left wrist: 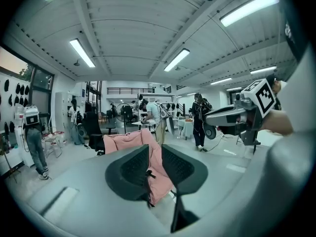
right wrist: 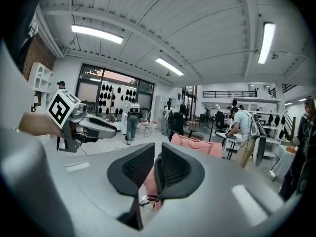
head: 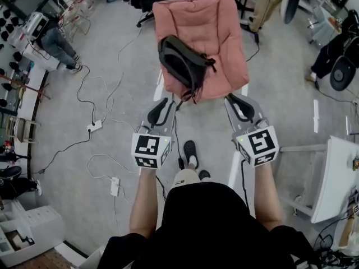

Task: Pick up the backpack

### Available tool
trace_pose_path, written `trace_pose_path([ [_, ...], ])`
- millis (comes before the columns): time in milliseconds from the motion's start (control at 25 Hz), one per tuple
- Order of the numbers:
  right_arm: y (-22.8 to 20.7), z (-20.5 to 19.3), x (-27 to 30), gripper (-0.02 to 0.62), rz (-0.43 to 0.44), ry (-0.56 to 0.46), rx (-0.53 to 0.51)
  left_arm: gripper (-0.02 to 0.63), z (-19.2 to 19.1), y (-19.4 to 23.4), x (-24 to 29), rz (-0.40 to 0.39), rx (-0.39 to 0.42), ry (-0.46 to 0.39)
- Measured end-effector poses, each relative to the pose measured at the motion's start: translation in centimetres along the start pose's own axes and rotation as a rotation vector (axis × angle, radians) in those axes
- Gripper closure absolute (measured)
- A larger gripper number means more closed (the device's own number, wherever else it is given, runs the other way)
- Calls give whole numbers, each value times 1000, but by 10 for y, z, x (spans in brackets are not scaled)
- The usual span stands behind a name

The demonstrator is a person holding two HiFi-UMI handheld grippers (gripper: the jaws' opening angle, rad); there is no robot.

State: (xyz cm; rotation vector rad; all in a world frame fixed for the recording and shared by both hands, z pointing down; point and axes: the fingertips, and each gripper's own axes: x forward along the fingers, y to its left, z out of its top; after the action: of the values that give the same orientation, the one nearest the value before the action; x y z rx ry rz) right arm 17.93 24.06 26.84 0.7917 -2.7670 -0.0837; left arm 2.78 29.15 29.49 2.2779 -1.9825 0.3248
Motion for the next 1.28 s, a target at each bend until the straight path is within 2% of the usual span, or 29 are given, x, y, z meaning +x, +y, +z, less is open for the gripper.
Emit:
trace_pose_path([
  [400,-16,38,99,477,57,-18,11,465,21,76,56,-22,8,-15],
  [720,-25,47,156,412,57,-18,49,459,15,123,84,-18,-11,-6],
  [1160,-41,31,197,401,52,51,19,451,3,145,118,-42,-23,30],
  [1280,-50,38,207,400,63,61,13,451,9,151,127,-37,-28,44],
])
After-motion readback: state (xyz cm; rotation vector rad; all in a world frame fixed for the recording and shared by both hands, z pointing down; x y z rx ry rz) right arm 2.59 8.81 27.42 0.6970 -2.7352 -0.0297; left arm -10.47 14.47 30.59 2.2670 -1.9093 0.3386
